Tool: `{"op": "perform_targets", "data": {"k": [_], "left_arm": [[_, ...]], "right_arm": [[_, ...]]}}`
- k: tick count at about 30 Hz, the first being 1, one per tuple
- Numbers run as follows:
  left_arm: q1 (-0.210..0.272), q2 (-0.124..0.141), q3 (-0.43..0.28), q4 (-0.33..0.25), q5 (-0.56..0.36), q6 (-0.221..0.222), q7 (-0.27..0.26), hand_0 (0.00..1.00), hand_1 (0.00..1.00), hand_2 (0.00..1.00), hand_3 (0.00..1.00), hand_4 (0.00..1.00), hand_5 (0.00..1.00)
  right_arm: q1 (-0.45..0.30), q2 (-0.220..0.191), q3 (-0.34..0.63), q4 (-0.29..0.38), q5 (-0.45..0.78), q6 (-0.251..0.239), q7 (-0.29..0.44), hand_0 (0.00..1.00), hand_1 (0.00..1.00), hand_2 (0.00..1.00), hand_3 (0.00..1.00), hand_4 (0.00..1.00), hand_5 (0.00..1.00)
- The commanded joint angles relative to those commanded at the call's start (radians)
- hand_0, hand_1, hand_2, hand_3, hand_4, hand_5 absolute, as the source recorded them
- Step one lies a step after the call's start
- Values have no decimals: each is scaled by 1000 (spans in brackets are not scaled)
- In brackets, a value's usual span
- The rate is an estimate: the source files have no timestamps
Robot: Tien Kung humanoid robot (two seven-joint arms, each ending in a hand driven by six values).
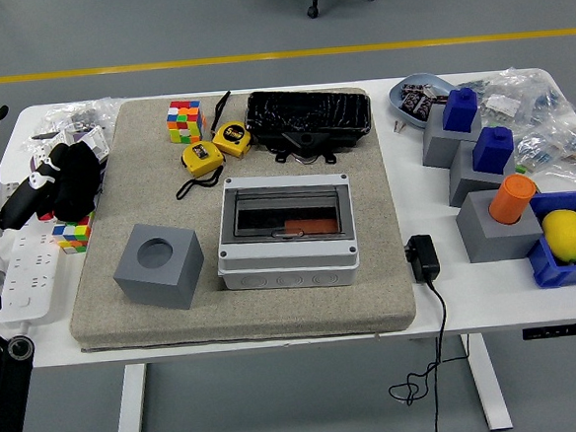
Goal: Fetch the battery,place it into the box,close the lid of the box
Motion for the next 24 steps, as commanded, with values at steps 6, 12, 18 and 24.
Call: {"op": "perform_targets", "data": {"k": [6, 12, 18, 24], "left_arm": [[2, 1, 0, 0, -4, -1, 0, 998, 998, 998, 933, 998, 998], [0, -1, 3, -1, -3, -1, 1, 998, 998, 998, 923, 998, 998], [0, -1, 1, -1, -1, -2, 2, 998, 998, 998, 920, 998, 998], [1, -2, 0, -1, -2, -1, 1, 998, 998, 998, 909, 998, 998]], "right_arm": [[0, 4, 42, 5, -155, -46, 17, 998, 926, 843, 742, 998, 998], [2, 2, 127, 3, -377, -97, 4, 998, 870, 752, 327, 811, 156], [2, 0, 177, 0, -434, -92, 5, 998, 797, 623, 191, 479, 42], [4, 1, 171, 0, -445, -117, 12, 998, 675, 482, 203, 307, 168]]}}
